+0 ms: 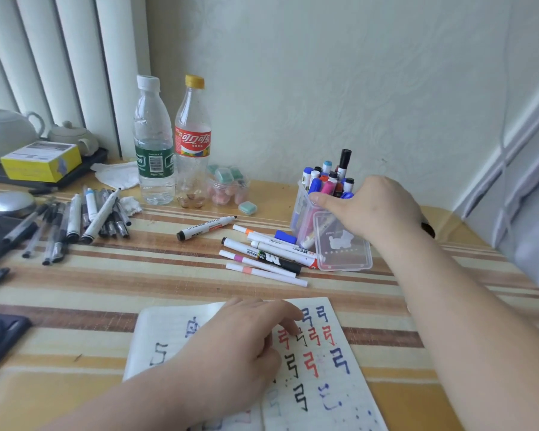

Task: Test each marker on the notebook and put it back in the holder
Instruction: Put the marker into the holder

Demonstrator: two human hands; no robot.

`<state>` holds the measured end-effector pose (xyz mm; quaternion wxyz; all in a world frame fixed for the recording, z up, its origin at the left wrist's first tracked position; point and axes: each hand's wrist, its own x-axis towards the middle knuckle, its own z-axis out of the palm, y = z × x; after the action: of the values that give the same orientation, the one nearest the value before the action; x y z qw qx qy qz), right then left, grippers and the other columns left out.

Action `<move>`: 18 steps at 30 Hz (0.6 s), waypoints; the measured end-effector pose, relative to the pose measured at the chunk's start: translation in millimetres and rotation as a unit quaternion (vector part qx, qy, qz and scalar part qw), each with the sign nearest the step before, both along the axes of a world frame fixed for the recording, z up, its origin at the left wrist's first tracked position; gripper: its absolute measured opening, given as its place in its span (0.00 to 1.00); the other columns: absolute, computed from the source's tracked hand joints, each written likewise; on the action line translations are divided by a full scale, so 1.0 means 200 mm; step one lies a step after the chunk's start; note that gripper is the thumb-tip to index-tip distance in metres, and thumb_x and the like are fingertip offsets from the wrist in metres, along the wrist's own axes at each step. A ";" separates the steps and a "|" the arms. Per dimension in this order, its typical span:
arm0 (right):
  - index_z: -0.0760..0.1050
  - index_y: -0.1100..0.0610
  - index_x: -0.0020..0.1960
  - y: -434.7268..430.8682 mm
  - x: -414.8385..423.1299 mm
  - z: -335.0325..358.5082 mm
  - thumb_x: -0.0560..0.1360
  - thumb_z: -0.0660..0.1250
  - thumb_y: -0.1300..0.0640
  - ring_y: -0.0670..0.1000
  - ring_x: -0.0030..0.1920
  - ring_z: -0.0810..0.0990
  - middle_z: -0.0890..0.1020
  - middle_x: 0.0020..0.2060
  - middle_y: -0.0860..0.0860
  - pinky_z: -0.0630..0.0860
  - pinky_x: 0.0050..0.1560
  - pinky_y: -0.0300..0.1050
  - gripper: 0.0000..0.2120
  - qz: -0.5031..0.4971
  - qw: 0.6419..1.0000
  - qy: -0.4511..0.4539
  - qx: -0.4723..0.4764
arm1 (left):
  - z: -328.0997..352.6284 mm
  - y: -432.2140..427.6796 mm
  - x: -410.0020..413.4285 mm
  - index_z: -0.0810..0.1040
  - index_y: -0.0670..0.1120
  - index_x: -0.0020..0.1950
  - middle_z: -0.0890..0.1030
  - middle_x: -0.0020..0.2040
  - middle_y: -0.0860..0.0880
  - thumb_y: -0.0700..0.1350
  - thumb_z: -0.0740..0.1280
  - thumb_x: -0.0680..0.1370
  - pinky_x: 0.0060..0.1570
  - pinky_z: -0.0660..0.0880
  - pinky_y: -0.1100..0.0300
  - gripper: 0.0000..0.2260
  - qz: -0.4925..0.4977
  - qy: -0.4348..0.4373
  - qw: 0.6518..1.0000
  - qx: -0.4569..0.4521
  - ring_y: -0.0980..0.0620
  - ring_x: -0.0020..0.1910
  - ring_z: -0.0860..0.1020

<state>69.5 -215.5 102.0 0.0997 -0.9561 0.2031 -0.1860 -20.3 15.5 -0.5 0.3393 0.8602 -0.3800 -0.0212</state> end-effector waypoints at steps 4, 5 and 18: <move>0.72 0.52 0.36 0.03 0.03 -0.04 0.61 0.65 0.18 0.54 0.35 0.79 0.79 0.32 0.50 0.64 0.30 0.42 0.35 -0.027 0.998 0.000 0.050 | 0.00 0.00 0.00 0.73 0.59 0.66 0.73 0.49 0.73 0.43 0.55 0.68 0.57 0.59 0.74 0.27 0.001 -0.009 1.000 -0.001 0.75 0.50 0.66; 0.73 0.52 0.36 0.03 0.04 -0.04 0.63 0.66 0.20 0.54 0.35 0.79 0.80 0.33 0.50 0.64 0.30 0.42 0.33 -0.030 0.998 -0.007 0.056 | 0.00 0.00 0.00 0.73 0.59 0.66 0.73 0.49 0.73 0.43 0.55 0.68 0.57 0.59 0.74 0.27 0.000 -0.007 1.000 0.000 0.75 0.50 0.66; 0.72 0.54 0.34 0.03 0.06 -0.15 0.81 0.55 0.34 0.58 0.38 0.77 0.75 0.30 0.50 0.63 0.30 0.44 0.28 0.078 0.995 -0.048 -0.041 | 0.04 0.00 -0.01 0.76 0.56 0.64 0.62 0.48 0.87 0.37 0.60 0.74 0.53 0.58 0.77 0.22 -0.016 0.003 1.000 0.006 0.79 0.51 0.64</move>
<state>80.9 -210.4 72.9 0.0846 -0.9622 0.1152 -0.2316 -22.3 16.4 8.4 0.3352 0.8560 -0.3923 -0.0316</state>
